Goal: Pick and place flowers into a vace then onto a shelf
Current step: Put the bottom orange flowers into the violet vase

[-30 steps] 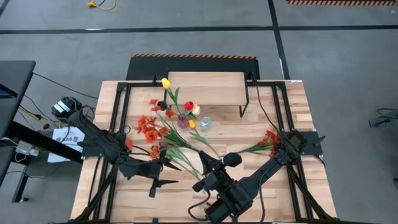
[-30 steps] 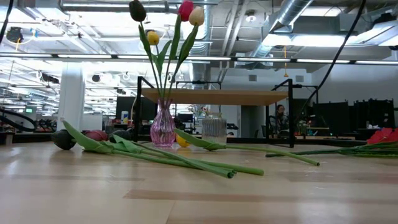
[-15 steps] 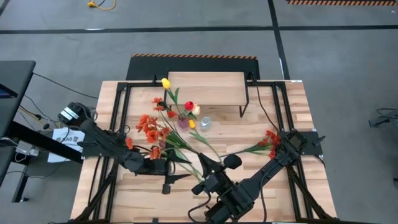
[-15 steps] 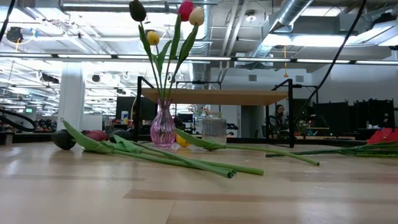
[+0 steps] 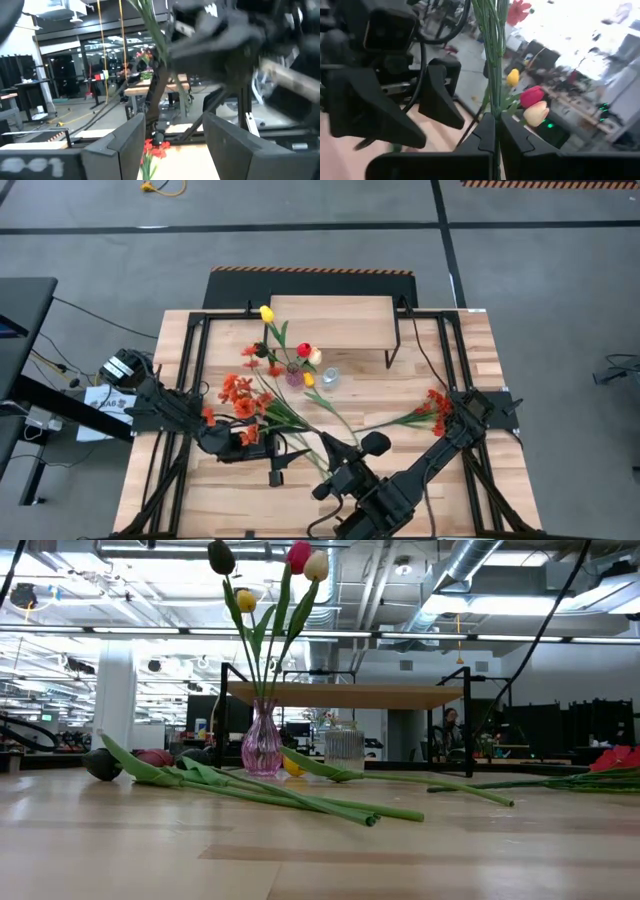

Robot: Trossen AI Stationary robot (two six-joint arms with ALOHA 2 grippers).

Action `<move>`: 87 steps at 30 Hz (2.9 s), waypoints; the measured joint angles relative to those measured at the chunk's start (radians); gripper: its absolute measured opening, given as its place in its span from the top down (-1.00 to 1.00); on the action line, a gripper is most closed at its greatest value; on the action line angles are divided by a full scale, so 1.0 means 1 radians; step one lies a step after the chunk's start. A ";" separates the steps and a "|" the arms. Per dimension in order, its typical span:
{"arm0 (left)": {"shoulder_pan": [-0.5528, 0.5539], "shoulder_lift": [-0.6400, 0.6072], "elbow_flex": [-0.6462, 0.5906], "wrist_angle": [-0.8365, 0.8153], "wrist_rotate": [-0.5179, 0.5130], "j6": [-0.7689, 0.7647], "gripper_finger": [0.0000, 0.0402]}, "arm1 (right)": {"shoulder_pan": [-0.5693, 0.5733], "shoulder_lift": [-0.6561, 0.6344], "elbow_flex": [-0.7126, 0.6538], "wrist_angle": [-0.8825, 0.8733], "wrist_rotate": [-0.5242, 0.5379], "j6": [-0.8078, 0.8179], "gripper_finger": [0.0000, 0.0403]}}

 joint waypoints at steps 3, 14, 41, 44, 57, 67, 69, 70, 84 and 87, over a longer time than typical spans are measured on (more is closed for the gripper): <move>-0.001 0.000 0.000 -0.028 -0.007 0.000 0.07 | 0.008 -0.050 0.001 0.011 -0.056 -0.058 1.00; -0.001 -0.001 0.000 -0.034 -0.055 0.009 0.07 | -0.106 -0.327 0.003 0.095 -0.311 -0.320 1.00; -0.188 -0.003 0.000 0.093 -0.230 0.221 0.07 | -0.177 -0.520 -0.445 1.282 -1.109 -1.077 1.00; -0.221 -0.003 0.000 0.129 -0.264 0.272 0.07 | -0.172 -0.627 -0.694 1.511 -1.111 -1.078 1.00; -0.239 -0.003 0.013 0.142 -0.280 0.231 0.07 | -0.207 -0.800 -1.646 2.679 -1.268 -1.087 1.00; -0.157 -0.004 0.013 0.006 -0.142 -0.003 0.07 | -0.222 -0.477 -1.598 2.992 -1.282 -1.069 1.00; -0.143 -0.003 0.013 0.006 -0.140 -0.019 0.07 | -0.226 -0.449 -1.569 2.992 -1.287 -1.070 1.00; -0.138 -0.003 0.013 0.005 -0.139 -0.024 0.07 | -0.227 -0.432 -1.549 2.992 -1.296 -1.069 1.00; -0.098 -0.003 0.013 -0.027 -0.019 -0.104 0.07 | -0.276 -0.326 -1.447 2.923 -1.350 -0.958 0.98; -0.097 -0.003 0.013 -0.027 -0.020 -0.102 0.07 | -0.280 -0.325 -1.438 2.892 -1.351 -0.957 0.98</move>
